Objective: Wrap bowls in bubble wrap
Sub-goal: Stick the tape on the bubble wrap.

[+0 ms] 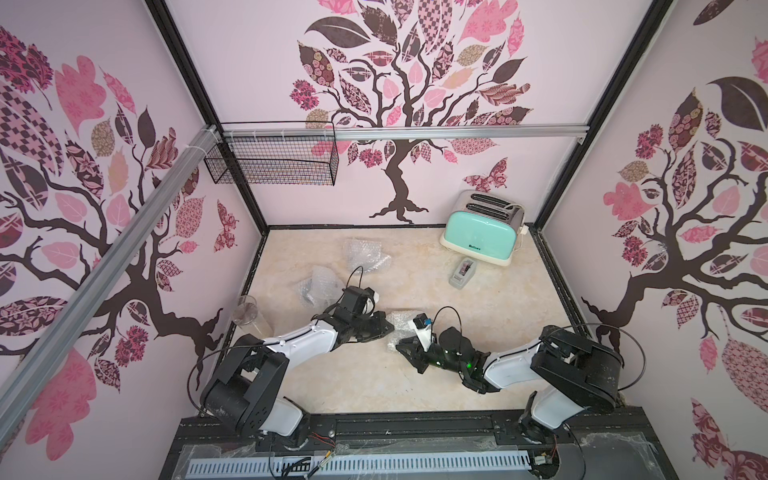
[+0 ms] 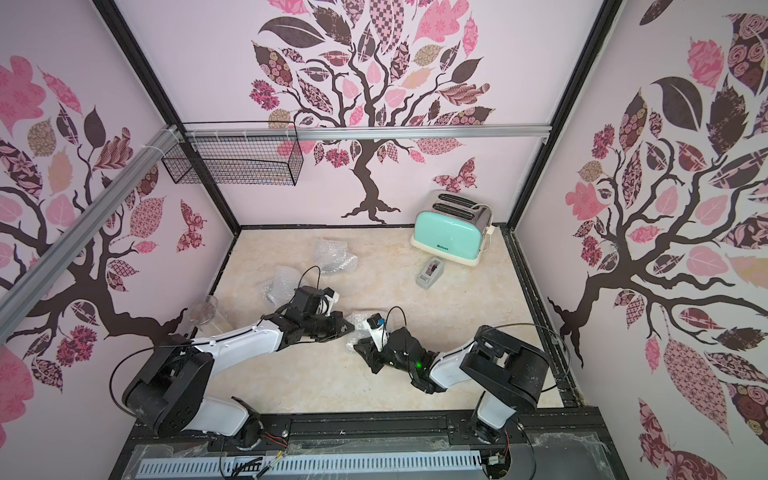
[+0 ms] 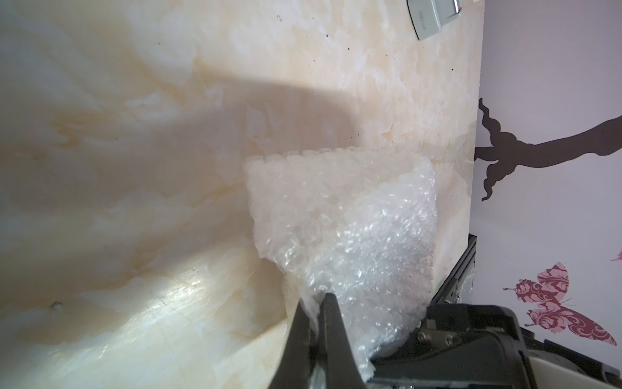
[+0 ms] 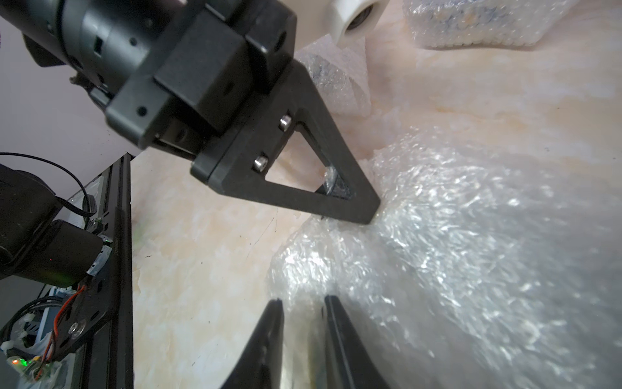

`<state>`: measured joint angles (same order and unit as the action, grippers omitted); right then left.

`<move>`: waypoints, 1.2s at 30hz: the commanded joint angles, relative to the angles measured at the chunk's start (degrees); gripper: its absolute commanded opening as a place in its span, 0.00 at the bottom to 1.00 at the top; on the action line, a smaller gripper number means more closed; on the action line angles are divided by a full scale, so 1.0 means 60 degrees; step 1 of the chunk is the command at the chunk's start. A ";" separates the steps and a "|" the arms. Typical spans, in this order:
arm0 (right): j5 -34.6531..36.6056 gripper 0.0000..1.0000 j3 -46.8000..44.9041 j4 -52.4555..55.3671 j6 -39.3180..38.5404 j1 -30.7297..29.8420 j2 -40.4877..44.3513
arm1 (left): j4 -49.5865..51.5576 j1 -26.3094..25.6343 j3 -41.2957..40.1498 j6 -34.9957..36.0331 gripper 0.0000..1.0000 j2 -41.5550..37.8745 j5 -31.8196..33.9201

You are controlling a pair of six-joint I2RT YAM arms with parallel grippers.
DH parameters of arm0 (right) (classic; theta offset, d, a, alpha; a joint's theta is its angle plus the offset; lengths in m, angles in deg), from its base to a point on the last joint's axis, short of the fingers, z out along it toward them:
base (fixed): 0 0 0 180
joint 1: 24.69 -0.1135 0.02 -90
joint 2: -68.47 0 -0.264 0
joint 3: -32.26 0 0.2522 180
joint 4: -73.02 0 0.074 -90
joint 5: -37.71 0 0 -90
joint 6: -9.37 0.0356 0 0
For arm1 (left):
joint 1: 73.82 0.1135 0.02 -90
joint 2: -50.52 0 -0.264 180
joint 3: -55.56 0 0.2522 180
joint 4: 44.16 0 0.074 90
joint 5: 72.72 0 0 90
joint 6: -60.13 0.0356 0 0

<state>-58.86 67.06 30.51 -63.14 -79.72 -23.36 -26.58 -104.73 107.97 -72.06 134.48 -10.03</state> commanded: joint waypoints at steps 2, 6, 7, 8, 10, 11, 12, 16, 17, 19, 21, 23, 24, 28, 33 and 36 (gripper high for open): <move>0.0252 0.24 -0.0111 0.0102 -0.0111 -0.0006 -0.0270 | 0.0067 -0.0064 -0.0085 0.0096 0.00 0.0171 0.0002; 0.0023 0.23 -0.0277 -0.0349 0.0285 0.0000 -0.0148 | 0.0059 -0.0089 -0.0059 0.0089 0.00 0.0171 -0.0004; -0.0052 0.23 -0.0262 -0.0350 0.0379 0.0001 -0.0033 | 0.0053 -0.0078 -0.0070 0.0084 0.00 0.0169 0.0005; -0.0150 0.23 -0.0229 -0.0260 0.0474 -0.0002 0.0133 | 0.0065 -0.0077 -0.0051 0.0085 0.00 0.0171 0.0011; -0.0318 0.22 -0.0146 0.0025 0.0656 0.0000 0.0534 | 0.0060 -0.0089 -0.0059 0.0078 0.00 0.0169 0.0009; -0.0326 0.21 -0.0100 0.0263 0.0845 0.0001 0.0812 | 0.0059 -0.0084 -0.0056 0.0088 0.00 0.0156 0.0014; -0.0341 0.20 -0.0057 0.0455 0.0976 0.0000 0.1043 | 0.0064 -0.0079 -0.0061 0.0081 0.00 0.0153 0.0011; -0.0516 0.17 -0.0107 0.0680 0.1623 -0.0007 0.1987 | 0.0053 -0.0084 -0.0057 0.0074 0.00 0.0165 0.0011; -0.0470 0.15 -0.0072 0.0792 0.1886 0.0010 0.2117 | 0.0047 -0.0091 -0.0059 0.0074 0.00 0.0175 0.0011; -0.0429 0.11 0.0059 0.1071 0.2521 0.0000 0.2200 | 0.0053 -0.0099 -0.0070 0.0074 0.00 0.0164 -0.0003; -0.0543 0.08 0.0141 0.0999 0.3228 0.0000 0.2122 | 0.0060 -0.0091 -0.0059 0.0082 0.00 0.0128 0.0002; -0.0421 0.04 0.0147 0.0756 0.4239 0.0009 0.1948 | 0.0069 -0.0091 -0.0056 0.0081 0.00 0.0129 0.0005; -0.0400 0.03 0.0168 0.0607 0.4629 -0.0003 0.1860 | 0.0080 -0.0093 -0.0056 0.0079 0.00 0.0116 -0.0002; -0.0267 0.00 0.0228 0.0205 0.6287 0.0001 0.1373 | 0.0081 -0.0099 -0.0056 0.0079 0.00 0.0105 0.0001; -0.0209 0.00 0.0314 0.0169 0.7866 0.0008 0.0795 | 0.0086 -0.0093 -0.0062 0.0098 0.00 0.0079 -0.0017; -0.0153 0.00 0.0158 -0.0285 0.8415 0.0043 0.0657 | 0.0099 -0.0095 -0.0087 0.0096 0.00 0.0056 -0.0003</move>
<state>-60.74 67.06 32.08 -19.51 -79.68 -19.14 -26.91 -104.84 107.97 -72.06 134.68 -9.99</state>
